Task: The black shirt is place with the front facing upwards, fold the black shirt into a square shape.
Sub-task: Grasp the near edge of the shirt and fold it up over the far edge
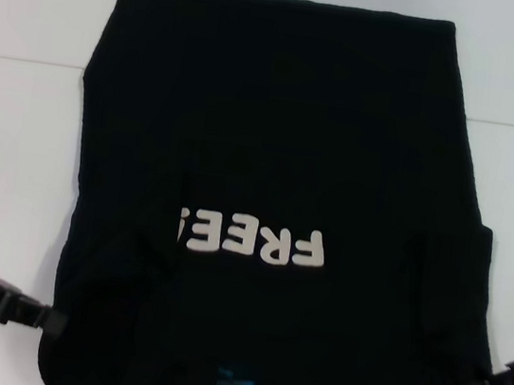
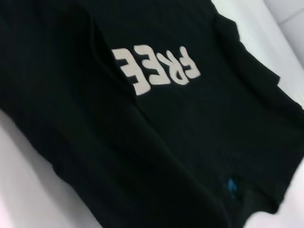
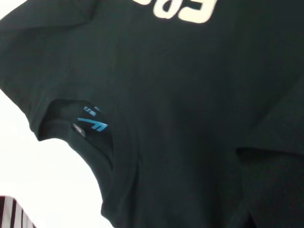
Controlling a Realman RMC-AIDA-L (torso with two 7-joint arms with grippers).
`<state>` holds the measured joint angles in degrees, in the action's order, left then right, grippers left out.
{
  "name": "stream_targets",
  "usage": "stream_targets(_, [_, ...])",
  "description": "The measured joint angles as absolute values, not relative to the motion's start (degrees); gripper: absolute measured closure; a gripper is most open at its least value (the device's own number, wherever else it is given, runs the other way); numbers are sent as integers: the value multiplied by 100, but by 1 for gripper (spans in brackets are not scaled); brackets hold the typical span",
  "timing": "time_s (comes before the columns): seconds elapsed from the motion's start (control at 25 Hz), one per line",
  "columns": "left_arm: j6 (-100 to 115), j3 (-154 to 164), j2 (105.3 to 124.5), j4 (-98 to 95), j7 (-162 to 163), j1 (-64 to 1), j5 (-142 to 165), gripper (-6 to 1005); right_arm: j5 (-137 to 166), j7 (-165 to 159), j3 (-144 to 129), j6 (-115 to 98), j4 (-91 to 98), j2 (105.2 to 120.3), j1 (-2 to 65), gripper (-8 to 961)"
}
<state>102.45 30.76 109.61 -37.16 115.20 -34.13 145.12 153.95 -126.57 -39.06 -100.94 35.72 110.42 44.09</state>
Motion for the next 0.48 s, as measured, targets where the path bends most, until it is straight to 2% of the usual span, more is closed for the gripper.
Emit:
stream_targets(0.2, [10999,3299,10969,-3671,11804,-3481,14837,977,15578,-12199,-3996,-10642,3574,10979,4356,926])
stream_targets(0.48, [11695,3695,10998,-3325,11677,-3543,14880,977,16019,-11641,-4066,-11154,3502,10984,4216,926])
